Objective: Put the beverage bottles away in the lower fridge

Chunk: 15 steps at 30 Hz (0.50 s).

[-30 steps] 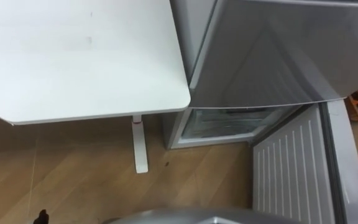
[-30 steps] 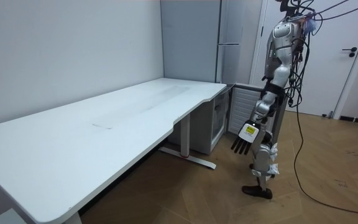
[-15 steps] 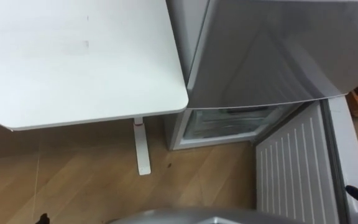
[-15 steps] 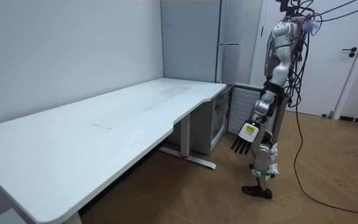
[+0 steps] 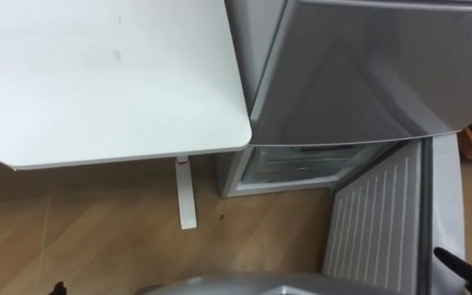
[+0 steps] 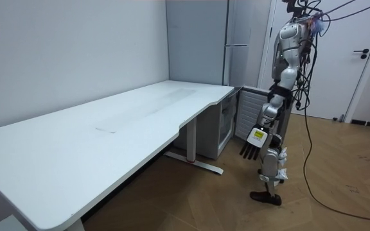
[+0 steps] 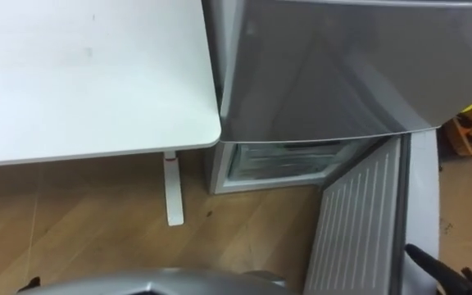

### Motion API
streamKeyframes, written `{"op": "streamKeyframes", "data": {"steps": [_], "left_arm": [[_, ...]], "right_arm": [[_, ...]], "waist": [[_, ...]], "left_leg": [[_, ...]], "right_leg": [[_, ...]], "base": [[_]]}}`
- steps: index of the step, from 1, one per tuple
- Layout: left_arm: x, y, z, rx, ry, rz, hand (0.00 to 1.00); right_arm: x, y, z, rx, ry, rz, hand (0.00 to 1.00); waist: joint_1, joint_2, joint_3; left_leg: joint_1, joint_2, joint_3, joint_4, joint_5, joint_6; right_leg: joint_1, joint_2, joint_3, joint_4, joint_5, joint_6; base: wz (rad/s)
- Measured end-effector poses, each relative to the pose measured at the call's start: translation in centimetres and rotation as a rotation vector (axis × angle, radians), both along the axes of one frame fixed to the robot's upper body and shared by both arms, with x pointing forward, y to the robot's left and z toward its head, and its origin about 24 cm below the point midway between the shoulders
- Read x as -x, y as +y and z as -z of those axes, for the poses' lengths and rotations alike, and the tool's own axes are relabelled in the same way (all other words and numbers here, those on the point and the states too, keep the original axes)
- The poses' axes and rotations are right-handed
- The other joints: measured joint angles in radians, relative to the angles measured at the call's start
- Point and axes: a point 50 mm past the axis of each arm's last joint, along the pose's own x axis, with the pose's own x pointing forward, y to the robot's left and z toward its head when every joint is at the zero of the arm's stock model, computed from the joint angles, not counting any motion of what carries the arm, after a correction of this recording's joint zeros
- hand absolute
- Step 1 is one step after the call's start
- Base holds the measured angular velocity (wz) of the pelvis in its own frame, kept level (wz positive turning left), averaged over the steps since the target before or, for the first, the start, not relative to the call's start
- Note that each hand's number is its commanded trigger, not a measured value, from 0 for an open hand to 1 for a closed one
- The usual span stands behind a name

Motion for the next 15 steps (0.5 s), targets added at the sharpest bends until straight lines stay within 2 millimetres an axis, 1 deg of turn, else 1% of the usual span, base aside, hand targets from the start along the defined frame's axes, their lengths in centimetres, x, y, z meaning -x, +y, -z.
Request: {"op": "streamKeyframes", "data": {"steps": [3, 4, 6, 8, 9, 10, 12, 15], "left_arm": [[0.2, -0.1, 0.1, 0.005, 0.012, 0.0, 0.0], [0.4, -0.2, 0.2, 0.009, 0.022, -0.003, 0.0], [0.8, -0.3, 0.3, 0.015, 0.039, -0.009, 0.0], [0.6, -0.5, 0.4, 0.021, 0.039, -0.009, 0.0], [0.6, -0.5, 0.5, 0.023, 0.042, -0.008, 0.0], [0.4, -0.6, 0.5, 0.024, 0.041, -0.005, 0.0], [0.1, -0.6, 0.5, 0.027, 0.034, 0.002, 0.0], [0.1, -0.7, 0.6, 0.03, 0.035, 0.008, 0.0]], "right_arm": [[-0.8, 0.6, 0.3, -0.03, -0.015, -0.042, 0.0], [-1.2, 0.7, 0.3, -0.037, -0.025, -0.061, 0.0], [-2.0, 0.9, 0.3, -0.044, -0.038, -0.094, 0.0], [-2.9, 1.0, 0.3, -0.052, -0.064, -0.125, 0.0], [-3.4, 1.1, 0.2, -0.055, -0.077, -0.146, 0.0], [-3.7, 1.3, 0.3, -0.061, -0.081, -0.171, 0.0], [-4.0, 1.7, 0.4, -0.075, -0.081, -0.212, 0.0], [-5.0, 2.3, 0.4, -0.084, -0.112, -0.247, 0.0]], "waist": [[0.0, 0.008, -0.0003], [0.0, 0.015, -0.0008], [0.0, 0.02, 0.0016], [0.0, 0.026, 0.0047], [0.001, 0.033, 0.005], [0.01, 0.039, 0.0046], [0.021, 0.045, 0.0059], [0.023, 0.051, 0.0062]], "left_leg": [[0.003, 0.0, 0.0, 0.0, 0.0, 0.0], [0.003, 0.001, 0.0, 0.001, 0.0, 0.0], [0.003, 0.001, 0.0, 0.001, -0.001, 0.0], [0.0, 0.001, -0.001, 0.0, -0.002, 0.002], [-0.001, 0.001, -0.001, 0.001, -0.003, 0.003], [0.0, 0.001, -0.002, 0.001, -0.003, 0.003], [-0.001, 0.0, -0.004, 0.001, -0.003, 0.003], [-0.002, 0.0, -0.008, 0.004, -0.003, 0.003]], "right_leg": [[0.002, 0.0, 0.0, 0.003, 0.001, 0.0], [0.003, 0.0, -0.001, 0.004, 0.002, 0.0], [0.002, 0.0, -0.001, 0.006, 0.002, -0.001], [0.0, 0.0, -0.001, 0.004, 0.003, 0.0], [-0.001, 0.0, 0.0, 0.0, 0.003, 0.0], [-0.001, 0.0, 0.0, 0.0, 0.003, 0.0], [0.001, 0.0, 0.0, 0.002, 0.003, 0.0], [0.004, 0.0, -0.005, 0.002, 0.003, 0.001]], "base": [[0.0], [0.0], [0.0], [0.0], [0.0], [0.0], [0.0], [0.03]]}}
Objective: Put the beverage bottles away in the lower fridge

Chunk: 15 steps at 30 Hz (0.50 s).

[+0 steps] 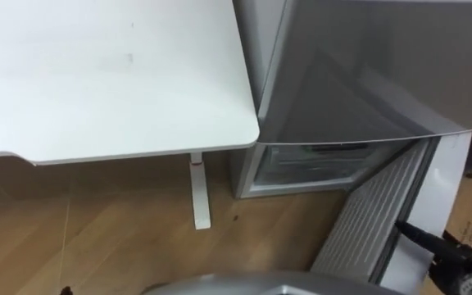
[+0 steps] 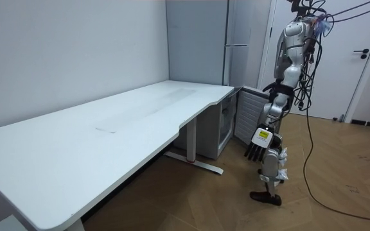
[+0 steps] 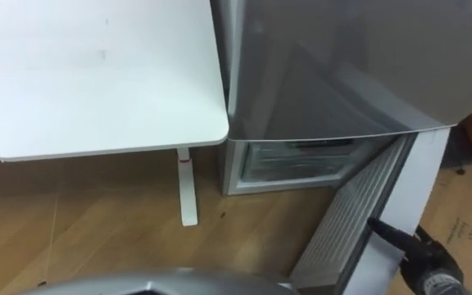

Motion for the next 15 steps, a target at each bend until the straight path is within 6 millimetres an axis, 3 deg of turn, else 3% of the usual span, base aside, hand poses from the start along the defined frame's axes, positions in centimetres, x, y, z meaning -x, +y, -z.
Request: {"op": "streamKeyframes", "data": {"steps": [8, 12, 15], "left_arm": [[-1.5, -0.7, 0.2, 0.015, -0.025, 0.036, 0.0], [-1.7, -1.3, 0.4, 0.029, -0.034, 0.062, 0.0], [-1.9, -2.1, 0.7, 0.048, -0.036, 0.078, 0.0]], "right_arm": [[-1.1, 2.7, 0.9, -0.097, -0.084, -0.023, 0.0], [-1.2, 5.4, 2.0, -0.198, -0.138, 0.032, 0.0], [-1.4, 7.1, 2.6, -0.274, -0.184, 0.079, 0.0]], "waist": [[0.024, 0.003, -0.0004], [0.05, 0.003, -0.0007], [0.06, 0.016, -0.0035]], "left_leg": [[0.001, -0.001, 0.0, -0.001, 0.0, 0.0], [-0.005, 0.0, -0.003, 0.002, -0.002, -0.002], [-0.02, 0.0, -0.022, 0.007, -0.004, -0.002]], "right_leg": [[0.003, 0.0, 0.004, -0.008, 0.0, 0.0], [0.004, 0.0, -0.004, -0.009, 0.0, 0.0], [0.001, 0.0, -0.023, -0.005, 0.0, 0.0]], "base": [[0.0], [0.04], [0.14]]}}
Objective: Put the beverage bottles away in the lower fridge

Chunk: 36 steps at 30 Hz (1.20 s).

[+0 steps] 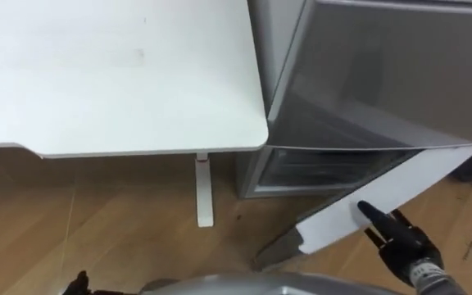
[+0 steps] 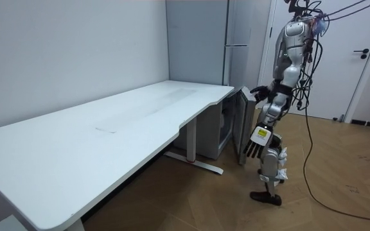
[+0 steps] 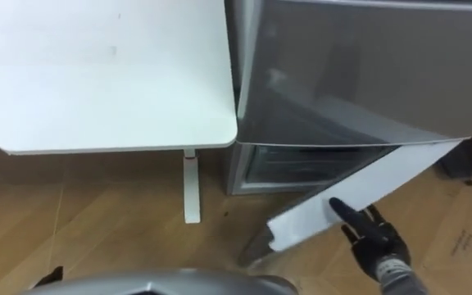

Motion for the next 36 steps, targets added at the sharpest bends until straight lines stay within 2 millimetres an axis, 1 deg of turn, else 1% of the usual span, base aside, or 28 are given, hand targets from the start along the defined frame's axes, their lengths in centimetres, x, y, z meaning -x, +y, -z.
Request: {"op": "streamKeyframes", "data": {"steps": [1, 2, 3, 4, 5, 6, 7, 8, 9, 10, 11, 12, 13, 14, 15, 16, 17, 19, 21, 22, 23, 26, 27, 29, 31, 33, 34, 36], "left_arm": [[-0.2, -0.5, 0.1, 0.012, -0.001, 0.012, 0.0], [-0.3, -0.8, 0.2, 0.018, -0.001, 0.021, 0.0], [-0.3, -1.2, 0.3, 0.029, 0.002, 0.034, 0.0], [-0.2, -1.5, 0.5, 0.037, 0.012, 0.057, 0.0], [-0.4, -1.7, 0.5, 0.04, 0.011, 0.067, 0.0], [-0.5, -2.2, 0.6, 0.05, 0.008, 0.073, 0.0], [-0.5, -2.6, 0.7, 0.054, 0.016, 0.099, 0.0], [-0.5, -2.7, 0.7, 0.053, 0.02, 0.112, 0.0], [-0.4, -2.9, 0.8, 0.055, 0.028, 0.134, 0.0], [-0.4, -3.0, 0.8, 0.058, 0.034, 0.14, 0.0], [-0.4, -3.0, 0.8, 0.059, 0.038, 0.141, 0.0], [-0.3, -3.1, 0.8, 0.066, 0.045, 0.149, 0.0], [-0.2, -3.1, 0.9, 0.071, 0.054, 0.162, 0.0], [-0.2, -3.1, 0.9, 0.074, 0.06, 0.171, 0.0], [-0.1, -3.1, 0.9, 0.076, 0.069, 0.174, 0.0], [0.5, -3.2, 1.0, 0.081, 0.093, 0.177, 0.0], [0.7, -3.4, 1.0, 0.085, 0.102, 0.18, 0.0], [1.1, -4.3, 1.2, 0.11, 0.127, 0.191, 0.0], [1.4, -4.7, 1.3, 0.124, 0.138, 0.188, 0.0], [1.5, -4.7, 1.3, 0.131, 0.142, 0.187, 0.0], [1.5, -4.6, 1.2, 0.132, 0.142, 0.186, 0.0], [1.6, -4.4, 1.2, 0.134, 0.141, 0.178, 0.0], [1.6, -4.3, 1.1, 0.138, 0.141, 0.173, 0.0], [1.8, -3.9, 1.1, 0.134, 0.145, 0.162, 0.0], [1.7, -3.5, 1.0, 0.131, 0.141, 0.156, 0.0], [1.7, -3.3, 0.9, 0.137, 0.142, 0.162, 0.0], [1.6, -3.1, 0.9, 0.133, 0.139, 0.163, 0.0], [1.2, -2.9, 0.8, 0.127, 0.133, 0.175, 0.0]], "right_arm": [[-0.1, 0.5, 0.1, -0.025, -0.016, -0.009, 0.0], [-0.3, 0.7, 0.1, -0.032, -0.021, -0.016, 0.0], [-0.7, 1.3, 0.1, -0.039, -0.043, -0.023, 0.0], [-1.0, 1.7, 0.1, -0.042, -0.063, -0.024, 0.0], [-1.1, 2.1, 0.1, -0.052, -0.073, -0.035, 0.0], [-1.4, 2.9, 0.2, -0.07, -0.083, -0.082, 0.0], [-2.1, 4.1, 0.1, -0.091, -0.101, -0.151, 0.0], [-2.4, 4.5, 0.0, -0.101, -0.115, -0.17, 0.0], [-3.2, 5.7, -0.2, -0.128, -0.149, -0.206, 0.0], [-4.0, 7.1, -0.4, -0.159, -0.187, -0.278, 0.0], [-4.4, 7.8, -0.6, -0.171, -0.203, -0.324, 0.0], [-5.3, 9.0, -0.9, -0.189, -0.228, -0.408, 0.0], [-5.8, 9.9, -1.3, -0.194, -0.252, -0.477, 0.0], [-6.3, 10.4, -1.6, -0.201, -0.277, -0.516, 0.0], [-7.3, 11.9, -2.1, -0.222, -0.326, -0.593, 0.0], [-8.4, 13.1, -2.6, -0.231, -0.361, -0.669, 0.0], [-8.9, 13.6, -2.9, -0.224, -0.37, -0.715, 0.0], [-10.3, 14.6, -3.5, -0.176, -0.386, -0.855, 0.0], [-10.7, 14.8, -3.6, -0.157, -0.378, -0.895, 0.0], [-10.7, 14.8, -3.6, -0.154, -0.372, -0.899, 0.0], [-10.8, 14.7, -3.6, -0.154, -0.368, -0.9, 0.0], [-11.0, 13.4, -3.7, -0.119, -0.35, -0.88, 0.0], [-11.2, 12.6, -3.7, -0.097, -0.346, -0.865, 0.0], [-11.2, 12.2, -3.7, -0.078, -0.335, -0.874, 0.0], [-11.1, 11.7, -3.5, -0.049, -0.314, -0.878, 0.0], [-11.0, 11.0, -3.4, -0.016, -0.289, -0.895, 0.0], [-10.9, 10.5, -3.3, 0.002, -0.275, -0.901, 0.0], [-10.7, 9.9, -3.1, 0.034, -0.244, -0.914, 0.0]], "waist": [[0.017, 0.013, -0.0015], [0.024, 0.019, -0.0013], [0.03, 0.032, -0.0004], [0.035, 0.041, -0.0019], [0.039, 0.044, -0.0029], [0.055, 0.056, -0.0021], [0.074, 0.061, -0.0018], [0.08, 0.064, -0.0005], [0.088, 0.064, 0.0014], [0.116, 0.064, 0.0022], [0.131, 0.066, 0.0025], [0.151, 0.066, 0.0024], [0.164, 0.064, -0.0004], [0.165, 0.063, 0.0016], [0.163, 0.061, 0.0061], [0.165, 0.063, 0.0096], [0.169, 0.063, 0.0095], [0.173, 0.066, 0.0124], [0.177, 0.066, 0.0128], [0.182, 0.057, 0.0107], [0.183, 0.056, 0.0118], [0.184, 0.052, 0.0104], [0.184, 0.052, 0.0103], [0.184, 0.046, 0.0144], [0.18, 0.038, 0.0163], [0.18, 0.03, 0.0146], [0.181, 0.026, 0.0161], [0.177, 0.023, 0.0152]], "left_leg": [[-0.001, 0.0, -0.001, 0.001, 0.0, 0.0], [-0.002, 0.0, -0.001, 0.003, 0.0, 0.0], [-0.006, 0.0, -0.007, 0.009, 0.0, 0.0], [-0.013, 0.001, -0.017, 0.017, 0.0, 0.0], [-0.014, 0.001, -0.022, 0.019, 0.0, 0.0], [-0.015, 0.002, -0.025, 0.019, 0.0, 0.0], [-0.015, 0.003, -0.03, 0.018, 0.0, 0.0], [-0.017, 0.003, -0.033, 0.018, 0.0, -0.001], [-0.026, 0.001, -0.046, 0.024, 0.0, -0.001], [-0.031, 0.002, -0.049, 0.031, 0.0, -0.001], [-0.032, 0.002, -0.049, 0.033, 0.0, -0.001], [-0.036, 0.002, -0.056, 0.036, 0.0, -0.001], [-0.049, -0.001, -0.071, 0.043, 0.0, -0.001], [-0.054, -0.002, -0.079, 0.051, 0.0, -0.001], [-0.065, -0.004, -0.095, 0.061, 0.0, -0.001], [-0.066, -0.005, -0.103, 0.065, 0.0, -0.001], [-0.066, -0.006, -0.105, 0.065, 0.0, -0.001], [-0.067, -0.012, -0.133, 0.067, 0.0, 0.0], [-0.067, -0.019, -0.155, 0.068, 0.0, 0.0], [-0.067, -0.021, -0.162, 0.068, 0.0, 0.0], [-0.067, -0.022, -0.166, 0.068, 0.0, 0.0], [-0.07, -0.025, -0.178, 0.068, 0.0, 0.0], [-0.07, -0.026, -0.178, 0.069, 0.001, 0.001], [-0.07, -0.027, -0.179, 0.069, 0.001, 0.001], [-0.066, -0.029, -0.181, 0.069, 0.001, 0.001], [-0.066, -0.031, -0.182, 0.069, 0.001, 0.002], [-0.067, -0.031, -0.184, 0.07, 0.001, 0.002], [-0.068, -0.031, -0.185, 0.071, 0.001, 0.002]], "right_leg": [[0.004, 0.0, 0.001, 0.001, 0.0, 0.0], [0.004, 0.0, 0.001, 0.001, 0.001, -0.001], [0.007, 0.0, -0.004, 0.002, 0.001, -0.001], [0.008, 0.0, -0.012, 0.002, 0.001, -0.001], [0.008, 0.0, -0.017, 0.002, 0.001, -0.001], [0.01, 0.0, -0.023, 0.002, 0.002, -0.002], [0.011, 0.001, -0.027, 0.002, 0.002, -0.003], [0.012, 0.001, -0.03, 0.002, 0.002, -0.003], [0.012, 0.001, -0.039, 0.001, 0.002, -0.003], [0.011, 0.001, -0.041, 0.0, 0.002, -0.003], [0.011, 0.002, -0.04, 0.0, 0.002, -0.003], [0.006, 0.001, -0.047, -0.003, 0.002, -0.003], [0.006, 0.001, -0.059, -0.014, 0.002, -0.003], [0.007, 0.0, -0.068, -0.016, 0.002, -0.004], [0.008, 0.0, -0.083, -0.016, 0.002, -0.004], [0.012, -0.001, -0.091, -0.016, 0.002, -0.004], [0.014, -0.001, -0.095, -0.016, 0.002, -0.004], [0.029, -0.006, -0.12, -0.017, 0.001, -0.001], [0.043, -0.009, -0.143, -0.024, -0.001, 0.002], [0.05, -0.008, -0.15, -0.032, -0.001, 0.002], [0.053, -0.008, -0.153, -0.033, -0.001, 0.002], [0.056, -0.01, -0.165, -0.032, -0.002, 0.003], [0.058, -0.011, -0.165, -0.032, -0.002, 0.003], [0.064, -0.011, -0.167, -0.032, -0.002, 0.003], [0.07, -0.013, -0.17, -0.033, -0.003, 0.004], [0.071, -0.015, -0.173, -0.033, -0.004, 0.006], [0.07, -0.015, -0.174, -0.033, -0.004, 0.006], [0.07, -0.014, -0.173, -0.033, -0.004, 0.006]], "base": [[0.06], [0.04], [0.13], [0.19], [0.16], [0.1], [0.07], [0.16], [0.18], [0.15], [0.09], [0.21], [0.3], [0.39], [0.35], [0.27], [0.23], [0.32], [0.35], [0.26], [0.17], [0.12], [0.0], [0.0], [0.02], [0.04], [0.0], [0.0]]}}
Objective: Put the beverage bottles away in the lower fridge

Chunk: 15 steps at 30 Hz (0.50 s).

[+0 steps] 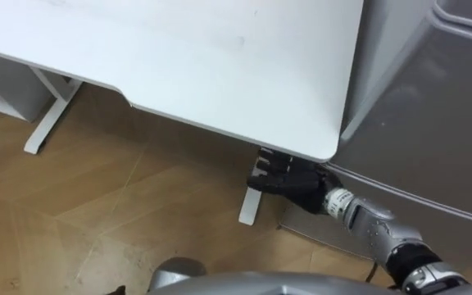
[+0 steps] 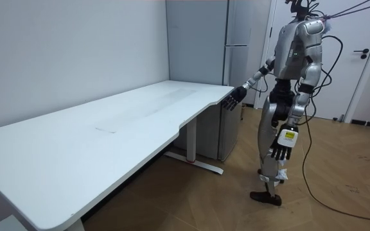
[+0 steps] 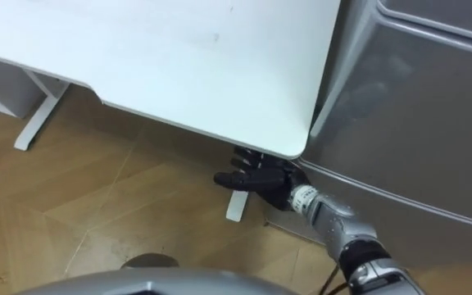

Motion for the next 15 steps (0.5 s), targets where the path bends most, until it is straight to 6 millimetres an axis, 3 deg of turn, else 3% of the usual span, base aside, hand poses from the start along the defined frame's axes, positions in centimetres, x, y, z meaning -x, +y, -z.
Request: {"op": "streamKeyframes", "data": {"steps": [8, 15], "left_arm": [[-1.2, 0.2, -0.1, 0.009, -0.012, 0.075, 0.0], [-1.6, 0.4, -0.2, 0.0, -0.007, 0.082, 0.0]], "right_arm": [[2.2, -1.3, 1.7, 0.18, 0.101, -0.139, 0.0], [5.9, -2.6, 3.6, 0.317, 0.257, -0.189, 0.0]], "waist": [[-0.025, 0.002, -0.0062], [-0.033, -0.008, -0.0138]], "left_leg": [[-0.014, 0.0, -0.006, 0.02, -0.002, 0.003], [-0.018, 0.0, 0.0, 0.02, -0.004, 0.004]], "right_leg": [[0.0, 0.0, -0.004, 0.006, 0.0, -0.001], [-0.011, 0.0, 0.012, 0.006, 0.0, -0.001]], "base": [[0.02], [-0.03]]}}
